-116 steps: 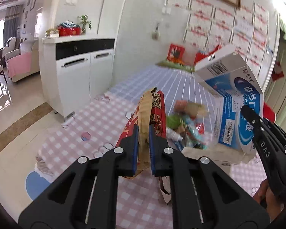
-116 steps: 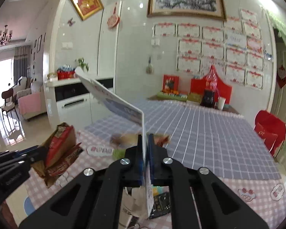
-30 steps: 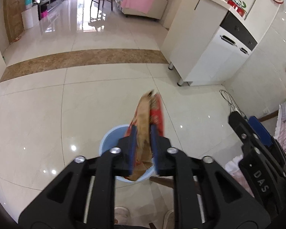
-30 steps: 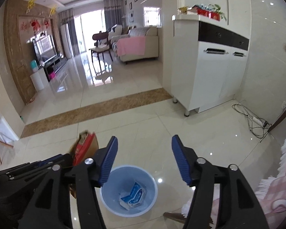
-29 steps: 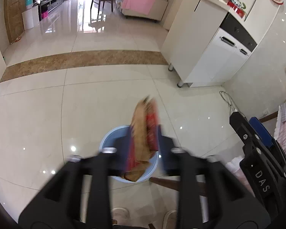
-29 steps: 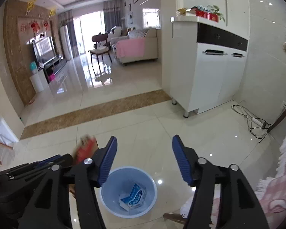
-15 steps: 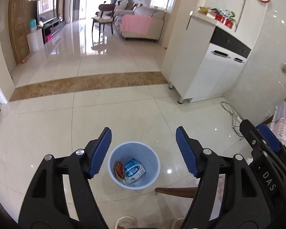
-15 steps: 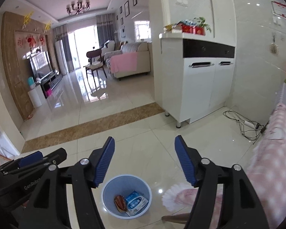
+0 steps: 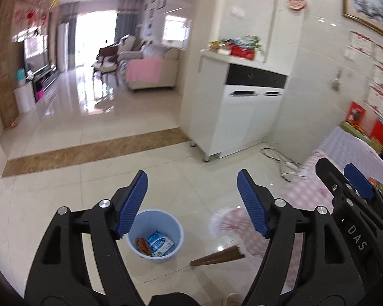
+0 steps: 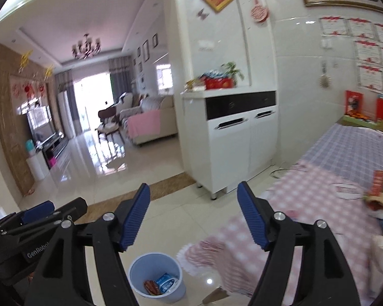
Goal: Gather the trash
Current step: 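Move both tools back over the trash pile on the table, then grasp the folded paper bag with the left tool while the right tool grasps a snack wrapper, then carry the paper bag and snack wrapper over the blue bin with both tools, then open both tools to drop the paper bag and wrapper into the bin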
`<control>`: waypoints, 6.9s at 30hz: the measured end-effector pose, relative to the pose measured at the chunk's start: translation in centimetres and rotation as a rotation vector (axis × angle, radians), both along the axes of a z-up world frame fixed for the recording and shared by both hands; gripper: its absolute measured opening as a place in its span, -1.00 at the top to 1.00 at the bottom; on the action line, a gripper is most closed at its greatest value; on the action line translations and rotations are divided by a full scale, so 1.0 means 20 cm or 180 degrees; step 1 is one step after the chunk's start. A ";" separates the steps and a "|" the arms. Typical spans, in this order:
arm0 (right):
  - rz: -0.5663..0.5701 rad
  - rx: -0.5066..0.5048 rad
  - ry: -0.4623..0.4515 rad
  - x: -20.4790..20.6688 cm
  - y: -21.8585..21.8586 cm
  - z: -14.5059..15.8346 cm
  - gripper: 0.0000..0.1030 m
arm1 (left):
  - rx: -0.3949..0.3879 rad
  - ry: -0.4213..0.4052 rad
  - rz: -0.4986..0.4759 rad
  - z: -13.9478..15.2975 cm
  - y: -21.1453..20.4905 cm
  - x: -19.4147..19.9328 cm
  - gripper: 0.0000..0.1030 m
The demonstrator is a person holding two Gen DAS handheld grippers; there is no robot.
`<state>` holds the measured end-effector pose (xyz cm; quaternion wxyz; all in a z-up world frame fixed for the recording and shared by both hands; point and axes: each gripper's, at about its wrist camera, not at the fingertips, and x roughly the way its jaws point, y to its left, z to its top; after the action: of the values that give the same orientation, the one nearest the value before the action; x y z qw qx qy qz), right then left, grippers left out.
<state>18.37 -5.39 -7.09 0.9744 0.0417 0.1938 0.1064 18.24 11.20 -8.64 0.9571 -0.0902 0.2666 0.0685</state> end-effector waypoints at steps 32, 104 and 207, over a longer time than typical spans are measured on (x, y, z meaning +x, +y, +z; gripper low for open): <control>-0.1938 0.0243 0.0855 -0.67 -1.60 -0.40 -0.53 | 0.0426 0.0306 -0.2211 -0.21 -1.62 -0.26 -0.48; -0.1182 -0.0226 0.1696 -0.03 -1.32 -0.48 0.53 | -0.0244 0.0633 -0.1444 -0.31 -1.13 0.23 0.78; 0.1199 -0.0248 0.0934 0.69 0.80 -0.48 0.11 | -0.0358 0.0605 0.1057 -0.49 0.74 0.33 -0.42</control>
<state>32.16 10.55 -16.65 0.8996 -0.0178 0.3416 0.2714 24.92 25.90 -18.53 0.8966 -0.1794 0.3406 0.2187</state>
